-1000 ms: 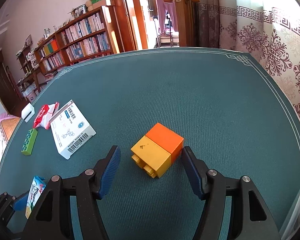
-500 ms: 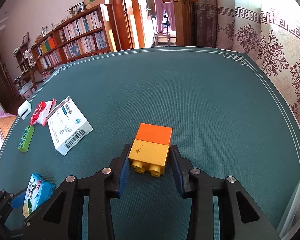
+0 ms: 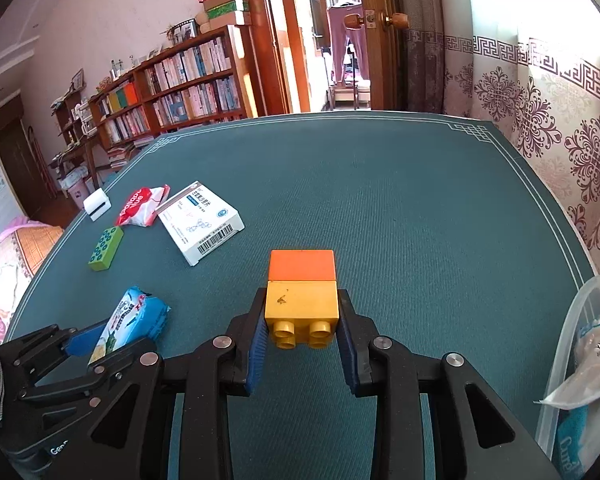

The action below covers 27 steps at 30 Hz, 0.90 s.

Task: Organize objects
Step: 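Grasp the orange-yellow toy brick with the right gripper while the left holds the cracker packet, then carry the toy brick into the clear bowl and open the right gripper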

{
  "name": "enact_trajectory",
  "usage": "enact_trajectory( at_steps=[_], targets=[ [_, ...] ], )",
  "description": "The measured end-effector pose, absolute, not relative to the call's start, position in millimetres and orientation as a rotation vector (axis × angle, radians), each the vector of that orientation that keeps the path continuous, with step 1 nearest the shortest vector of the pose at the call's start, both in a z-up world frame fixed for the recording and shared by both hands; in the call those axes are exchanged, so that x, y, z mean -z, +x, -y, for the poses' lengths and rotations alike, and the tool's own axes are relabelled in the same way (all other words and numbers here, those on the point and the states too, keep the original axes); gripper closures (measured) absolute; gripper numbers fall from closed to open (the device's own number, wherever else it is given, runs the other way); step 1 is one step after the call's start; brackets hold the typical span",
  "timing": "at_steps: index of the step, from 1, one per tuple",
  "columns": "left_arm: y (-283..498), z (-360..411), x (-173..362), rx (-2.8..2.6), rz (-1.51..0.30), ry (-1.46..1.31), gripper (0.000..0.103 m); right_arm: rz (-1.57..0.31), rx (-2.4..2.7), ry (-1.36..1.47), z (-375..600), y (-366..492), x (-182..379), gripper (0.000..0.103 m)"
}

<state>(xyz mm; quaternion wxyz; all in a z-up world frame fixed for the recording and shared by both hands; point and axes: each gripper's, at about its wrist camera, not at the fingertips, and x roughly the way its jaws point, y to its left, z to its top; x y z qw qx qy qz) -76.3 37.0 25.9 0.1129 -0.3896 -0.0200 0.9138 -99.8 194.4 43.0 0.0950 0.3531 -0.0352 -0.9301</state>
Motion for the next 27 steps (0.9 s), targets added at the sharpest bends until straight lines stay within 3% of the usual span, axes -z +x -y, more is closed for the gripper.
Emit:
enact_trajectory(
  at_steps=[27],
  targets=[
    [-43, -85, -51, -2.583, 0.009, -1.061, 0.060, 0.185, 2.990, 0.868, -304, 13, -94, 0.070]
  ],
)
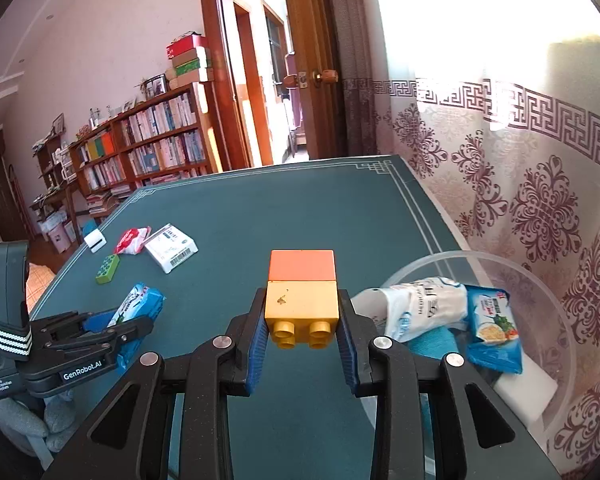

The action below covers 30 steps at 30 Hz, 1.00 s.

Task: Organize objects
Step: 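Carry the toy brick into the clear bowl and open the right gripper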

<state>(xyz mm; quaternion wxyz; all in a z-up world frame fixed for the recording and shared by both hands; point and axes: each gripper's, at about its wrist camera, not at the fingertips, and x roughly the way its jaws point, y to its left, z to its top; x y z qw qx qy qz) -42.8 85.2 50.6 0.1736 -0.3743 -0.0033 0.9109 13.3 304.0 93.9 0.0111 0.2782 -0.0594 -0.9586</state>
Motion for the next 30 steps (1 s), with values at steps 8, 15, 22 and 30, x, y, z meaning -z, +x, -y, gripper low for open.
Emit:
enact_trajectory(
  at_steps=[8, 15, 22, 30],
  targets=[
    [-36, -111, -55, -2.552, -0.034, -1.047, 0.060, 0.248, 3.126, 0.886, -362, 29, -91, 0.070],
    [-31, -129, -56, -2.525, -0.070, -1.040, 0.060, 0.273, 3.233, 0.916, -403, 34, -85, 0.070],
    [-27, -143, -58, -2.504, -0.098, -1.034, 0.060, 0.243, 3.351, 1.002, -436, 29, -69, 0.070],
    [-23, -157, -58, -2.476, -0.122, -1.034, 0.060, 0.228, 3.374, 1.063, -448, 26, -55, 0.051]
  ],
)
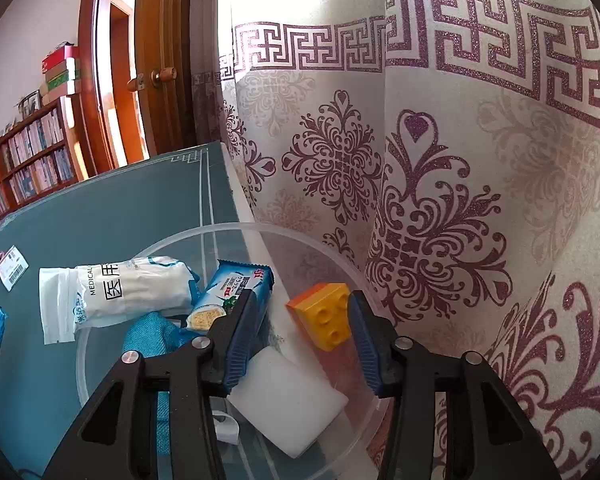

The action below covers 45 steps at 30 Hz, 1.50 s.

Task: Organize objects
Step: 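Carry the toy brick into the clear bowl and open the right gripper, then lower the cracker packet into the clear bowl and open the left gripper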

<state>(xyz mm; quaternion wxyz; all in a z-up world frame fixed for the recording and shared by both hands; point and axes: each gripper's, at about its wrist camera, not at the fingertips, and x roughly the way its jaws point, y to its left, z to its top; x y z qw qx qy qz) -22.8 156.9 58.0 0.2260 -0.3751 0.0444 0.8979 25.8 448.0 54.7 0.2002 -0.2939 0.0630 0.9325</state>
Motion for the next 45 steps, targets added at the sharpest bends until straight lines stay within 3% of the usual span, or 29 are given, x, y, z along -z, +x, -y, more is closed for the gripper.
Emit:
enact_trajectory(
  at_steps=[13, 32, 45],
  targets=[
    [-11, -196, -66, -2.361, -0.149, -1.013, 0.060, -0.087, -2.696, -0.800, -414, 49, -63, 0.051],
    [6, -278, -76, -2.228, -0.271, -0.927, 0.060, -0.135, -2.746, -0.808, -418, 59, -59, 0.051],
    [-30, -297, -71, -2.189, -0.183, -0.958, 0.060, -0.155, -2.755, -0.807, -417, 59, -59, 0.051]
  ],
)
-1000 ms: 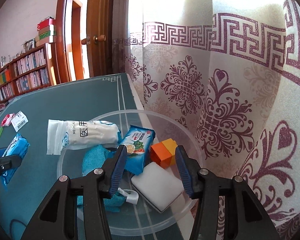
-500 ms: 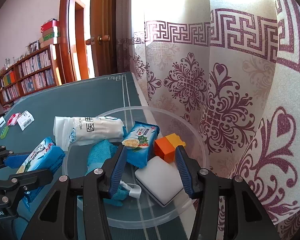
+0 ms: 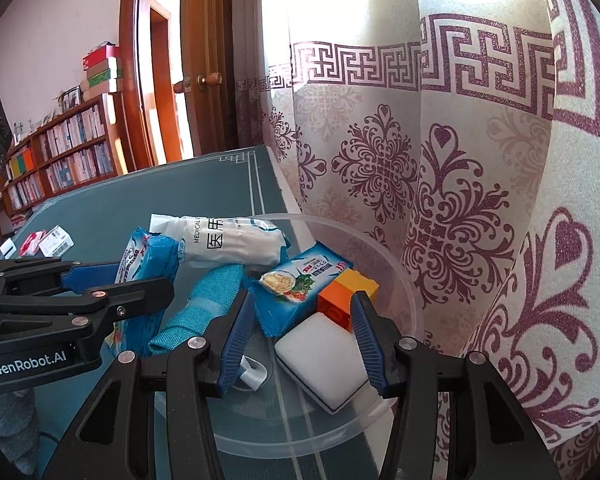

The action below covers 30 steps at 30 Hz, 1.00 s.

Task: Organize objects
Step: 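Lower the cracker packet into the clear bowl and open the left gripper, then withdraw both open grippers from the bowl contents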

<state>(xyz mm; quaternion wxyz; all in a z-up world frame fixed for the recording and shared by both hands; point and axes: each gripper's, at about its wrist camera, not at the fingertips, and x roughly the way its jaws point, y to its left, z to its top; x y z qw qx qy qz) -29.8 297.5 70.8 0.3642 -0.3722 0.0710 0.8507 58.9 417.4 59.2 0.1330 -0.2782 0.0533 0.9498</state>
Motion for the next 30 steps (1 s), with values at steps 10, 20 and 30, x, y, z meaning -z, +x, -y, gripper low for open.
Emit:
enact_trajectory(
  at_steps=[10, 20, 30],
  targets=[
    [-43, -295, -49, -2.176, -0.139, -1.026, 0.057, -0.151, -2.760, -0.814, -413, 58, -56, 0.051],
    [-42, -266, -62, -2.237, -0.044, -1.008, 0.008, -0.153, -2.759, -0.798, -411, 61, -59, 0.051],
    [-35, -231, -51, -2.293, -0.039, -1.058, 0.008, -0.162, -2.755, -0.806, -411, 60, -58, 0.051]
  ],
)
